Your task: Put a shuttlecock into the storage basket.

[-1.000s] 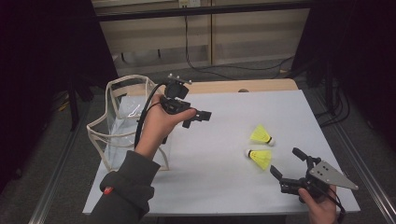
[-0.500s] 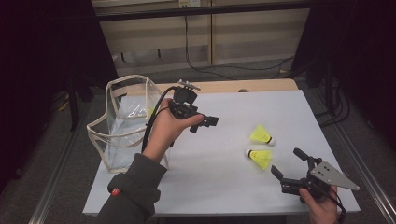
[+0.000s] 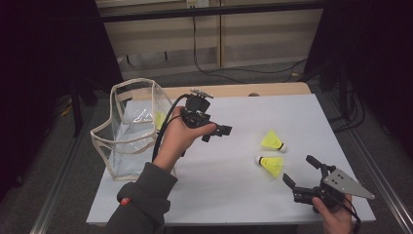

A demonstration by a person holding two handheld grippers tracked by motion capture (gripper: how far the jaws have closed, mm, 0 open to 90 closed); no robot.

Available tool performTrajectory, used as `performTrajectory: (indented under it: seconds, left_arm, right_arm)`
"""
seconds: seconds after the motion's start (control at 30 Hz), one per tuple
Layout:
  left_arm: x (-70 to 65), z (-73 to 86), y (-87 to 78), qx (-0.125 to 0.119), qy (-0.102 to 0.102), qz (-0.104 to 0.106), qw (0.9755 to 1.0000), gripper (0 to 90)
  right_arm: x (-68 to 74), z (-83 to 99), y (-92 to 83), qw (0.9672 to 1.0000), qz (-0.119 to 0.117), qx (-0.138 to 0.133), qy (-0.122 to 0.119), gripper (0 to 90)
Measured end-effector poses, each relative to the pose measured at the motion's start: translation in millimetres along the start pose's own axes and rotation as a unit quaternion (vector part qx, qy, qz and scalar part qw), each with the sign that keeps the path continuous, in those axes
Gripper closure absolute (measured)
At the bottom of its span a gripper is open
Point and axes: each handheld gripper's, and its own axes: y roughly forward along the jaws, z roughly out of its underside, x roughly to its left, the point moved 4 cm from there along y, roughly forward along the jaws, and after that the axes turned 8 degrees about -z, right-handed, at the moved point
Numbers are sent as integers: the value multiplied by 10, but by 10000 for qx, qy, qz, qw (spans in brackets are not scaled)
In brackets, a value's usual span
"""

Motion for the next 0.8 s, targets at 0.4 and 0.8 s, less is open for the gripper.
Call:
performTrajectory:
  seconds: [0.4, 0.8]
  left_arm:
    - [-54, 87, 155, 28, 129, 114, 9998, 84]
    - [-154, 154, 311, -15, 288, 255, 9993, 69]
  right_arm:
    - [-13, -8, -16, 10000, 39, -24, -20, 18]
    - [-14, -8, -21, 10000, 34, -15, -26, 18]
